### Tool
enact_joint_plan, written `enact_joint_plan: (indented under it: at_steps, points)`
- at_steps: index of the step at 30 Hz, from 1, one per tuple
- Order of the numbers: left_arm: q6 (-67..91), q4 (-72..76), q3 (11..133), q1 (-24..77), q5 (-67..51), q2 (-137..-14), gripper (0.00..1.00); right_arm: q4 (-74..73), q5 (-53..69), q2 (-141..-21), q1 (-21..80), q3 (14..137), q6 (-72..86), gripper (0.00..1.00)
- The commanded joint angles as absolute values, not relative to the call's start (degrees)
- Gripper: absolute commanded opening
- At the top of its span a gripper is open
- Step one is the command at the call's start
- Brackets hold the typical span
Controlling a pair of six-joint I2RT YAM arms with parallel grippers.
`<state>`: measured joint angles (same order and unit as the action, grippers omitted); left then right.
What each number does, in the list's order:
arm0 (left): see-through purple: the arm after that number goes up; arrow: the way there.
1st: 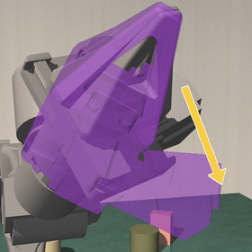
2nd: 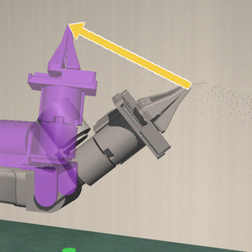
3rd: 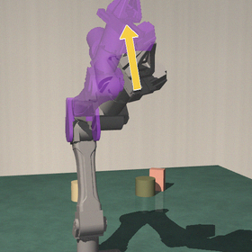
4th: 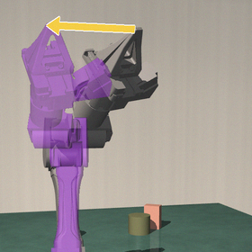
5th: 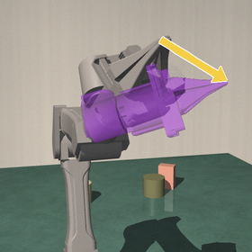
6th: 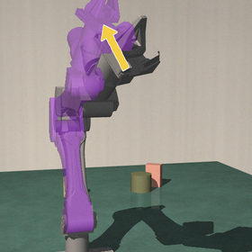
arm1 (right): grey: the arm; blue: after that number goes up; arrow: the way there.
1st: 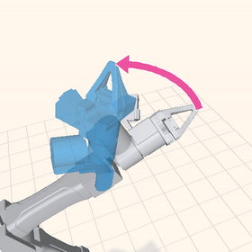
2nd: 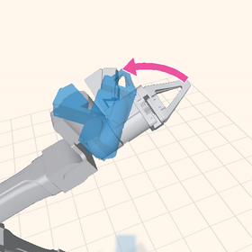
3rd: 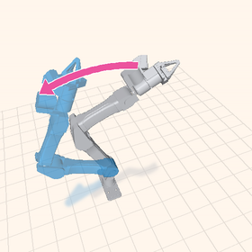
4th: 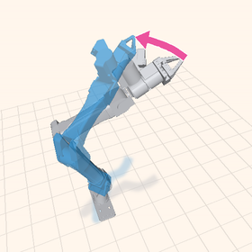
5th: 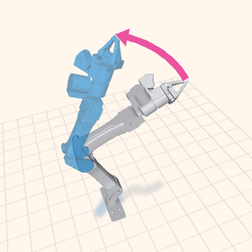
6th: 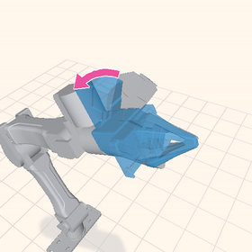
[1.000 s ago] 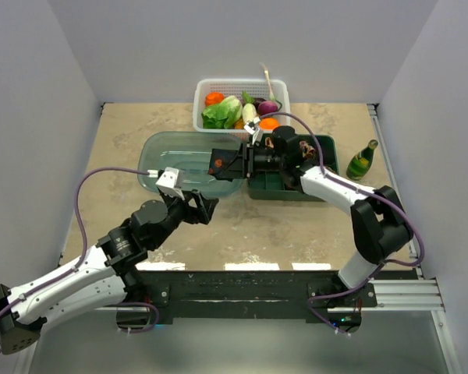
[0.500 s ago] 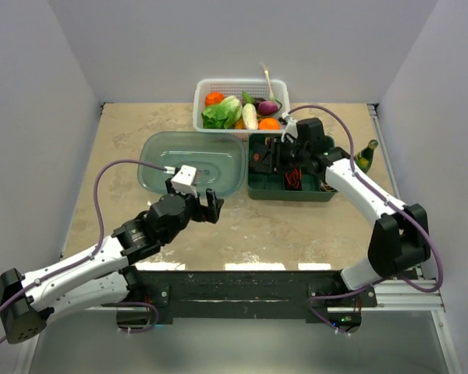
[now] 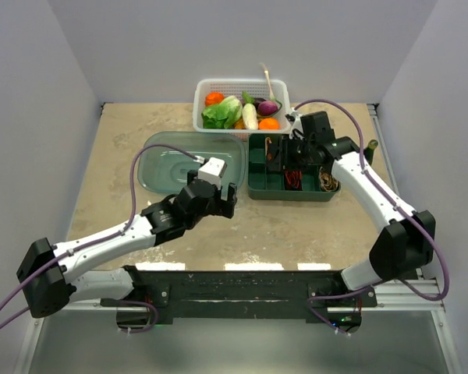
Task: Roll the ties
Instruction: Place the tie in the storage box.
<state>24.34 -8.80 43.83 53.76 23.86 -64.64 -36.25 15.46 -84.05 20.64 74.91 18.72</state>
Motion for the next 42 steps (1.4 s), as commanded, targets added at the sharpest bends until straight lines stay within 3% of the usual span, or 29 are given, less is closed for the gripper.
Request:
enact_joint_plan:
  at_steps: [1, 16, 42]
  points:
    - [22.06, -9.84, 51.22, 53.61, 23.03, -67.58, 0.96, -44.02, 13.18, -88.15, 20.48, 81.81, 16.61, 0.25]
    - [17.75, -15.29, 59.32, 53.26, 25.05, -71.19, 0.97, -53.70, 11.16, -102.47, 20.48, 92.46, 14.77, 0.25]
    - [16.35, -15.21, 60.29, 52.38, 26.28, -72.51, 0.99, -54.31, 10.11, -111.97, 20.48, 93.16, 13.89, 0.28]
